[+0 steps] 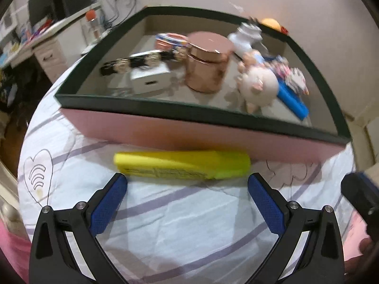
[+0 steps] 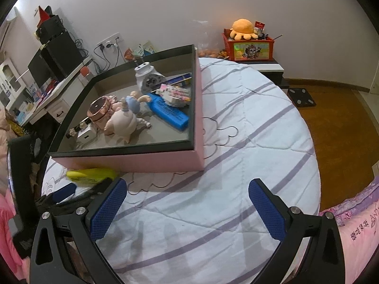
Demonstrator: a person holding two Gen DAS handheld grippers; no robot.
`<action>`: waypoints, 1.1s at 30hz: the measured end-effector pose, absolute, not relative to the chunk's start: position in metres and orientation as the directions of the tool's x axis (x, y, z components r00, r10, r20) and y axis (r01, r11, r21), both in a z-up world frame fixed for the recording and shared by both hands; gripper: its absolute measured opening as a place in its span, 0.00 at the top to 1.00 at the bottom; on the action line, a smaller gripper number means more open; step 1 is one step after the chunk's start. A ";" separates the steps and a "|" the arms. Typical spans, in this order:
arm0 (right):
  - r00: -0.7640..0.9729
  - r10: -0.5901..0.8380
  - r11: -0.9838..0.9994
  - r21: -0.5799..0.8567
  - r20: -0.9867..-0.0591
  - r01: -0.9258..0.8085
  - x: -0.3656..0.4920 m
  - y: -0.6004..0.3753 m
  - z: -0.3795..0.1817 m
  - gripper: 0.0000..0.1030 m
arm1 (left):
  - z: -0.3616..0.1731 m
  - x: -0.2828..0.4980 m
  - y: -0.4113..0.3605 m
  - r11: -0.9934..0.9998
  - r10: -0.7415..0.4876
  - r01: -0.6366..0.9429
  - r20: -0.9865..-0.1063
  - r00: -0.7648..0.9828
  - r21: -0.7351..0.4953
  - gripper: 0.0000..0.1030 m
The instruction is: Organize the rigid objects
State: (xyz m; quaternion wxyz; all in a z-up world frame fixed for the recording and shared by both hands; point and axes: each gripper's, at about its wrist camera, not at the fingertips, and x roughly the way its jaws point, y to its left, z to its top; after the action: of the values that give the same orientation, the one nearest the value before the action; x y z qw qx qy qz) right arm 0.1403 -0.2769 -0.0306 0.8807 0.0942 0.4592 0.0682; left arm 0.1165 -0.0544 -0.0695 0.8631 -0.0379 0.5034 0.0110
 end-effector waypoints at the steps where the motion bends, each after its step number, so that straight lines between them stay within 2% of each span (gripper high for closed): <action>1: 0.570 0.206 0.973 0.227 -0.795 -0.036 0.140 -0.276 -0.030 0.00 | -0.070 0.116 -0.058 0.998 -0.013 -0.048 -0.870 0.493 -0.042 0.00; 9: 0.569 0.194 0.977 0.212 -0.799 -0.035 0.138 -0.268 -0.028 0.00 | -0.072 0.137 -0.049 0.997 -0.010 -0.062 -0.857 0.516 -0.050 0.00; 16: 0.570 0.189 0.978 0.206 -0.800 -0.035 0.137 -0.265 -0.027 0.00 | -0.076 0.140 -0.041 1.000 -0.026 0.002 -0.838 0.546 -0.030 0.01; 17: 0.570 0.188 0.978 0.204 -0.800 -0.037 0.137 -0.263 -0.027 0.00 | -0.076 0.139 -0.042 1.000 -0.028 0.008 -0.836 0.548 -0.028 0.05; 18: 0.569 0.189 0.978 0.204 -0.800 -0.038 0.137 -0.262 -0.026 0.00 | -0.075 0.136 -0.042 1.000 -0.026 0.013 -0.832 0.554 -0.023 0.15; 20: 0.568 0.190 0.978 0.203 -0.801 -0.041 0.137 -0.260 -0.027 0.00 | -0.070 0.132 -0.047 1.000 -0.013 0.012 -0.823 0.568 -0.007 0.29; 25: 0.570 0.191 0.979 0.201 -0.799 -0.046 0.136 -0.256 -0.025 0.00 | -0.068 0.136 -0.028 1.000 -0.031 0.018 -0.822 0.569 -0.025 0.45; 30: 0.573 0.193 0.979 0.198 -0.797 -0.053 0.133 -0.251 -0.022 0.00 | -0.066 0.131 -0.008 0.997 -0.064 0.006 -0.823 0.565 -0.073 0.69; 33: 0.572 0.191 0.979 0.196 -0.798 -0.053 0.132 -0.251 -0.022 0.00 | -0.066 0.128 0.007 0.997 -0.064 -0.003 -0.826 0.560 -0.080 0.71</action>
State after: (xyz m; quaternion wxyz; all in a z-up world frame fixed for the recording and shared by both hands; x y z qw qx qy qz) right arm 0.1320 -0.2514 -0.0217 0.8834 0.0754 0.4573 0.0690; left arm 0.1283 0.0071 -0.0658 0.8825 -0.0363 0.4686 -0.0173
